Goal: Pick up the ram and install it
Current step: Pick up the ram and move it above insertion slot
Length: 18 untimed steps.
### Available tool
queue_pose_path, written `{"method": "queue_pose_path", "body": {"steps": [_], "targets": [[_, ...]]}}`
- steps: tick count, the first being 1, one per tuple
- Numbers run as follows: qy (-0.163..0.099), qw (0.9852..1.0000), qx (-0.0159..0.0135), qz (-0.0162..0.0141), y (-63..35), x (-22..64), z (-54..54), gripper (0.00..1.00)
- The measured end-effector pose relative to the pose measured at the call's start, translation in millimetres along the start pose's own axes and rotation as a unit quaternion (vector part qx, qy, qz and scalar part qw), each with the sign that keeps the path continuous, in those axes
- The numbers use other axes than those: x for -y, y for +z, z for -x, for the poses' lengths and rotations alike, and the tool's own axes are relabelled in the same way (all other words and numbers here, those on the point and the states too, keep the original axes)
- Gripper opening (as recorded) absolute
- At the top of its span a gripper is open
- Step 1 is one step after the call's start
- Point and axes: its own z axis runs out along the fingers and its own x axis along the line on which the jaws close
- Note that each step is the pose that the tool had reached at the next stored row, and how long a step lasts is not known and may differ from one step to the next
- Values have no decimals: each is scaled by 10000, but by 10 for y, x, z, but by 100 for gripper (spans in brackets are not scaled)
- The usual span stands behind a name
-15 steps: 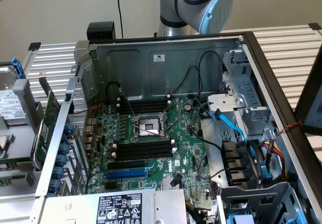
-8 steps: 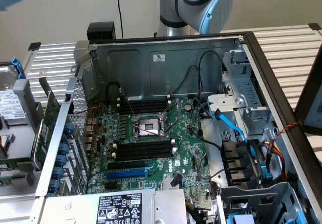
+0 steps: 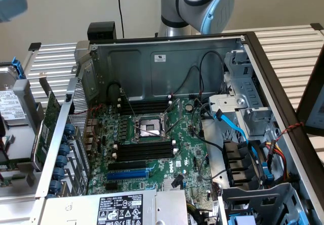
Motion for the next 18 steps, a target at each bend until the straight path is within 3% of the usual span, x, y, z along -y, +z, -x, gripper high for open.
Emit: {"method": "queue_pose_path", "body": {"steps": [7,12,14,18], "targets": [[0,10000,0,0,121,-3,-7,44],[5,10000,2,1,148,-19,-21,42],[6,10000,4,0,153,-25,-32,29],[18,10000,9,0,158,-31,-56,18]]}}
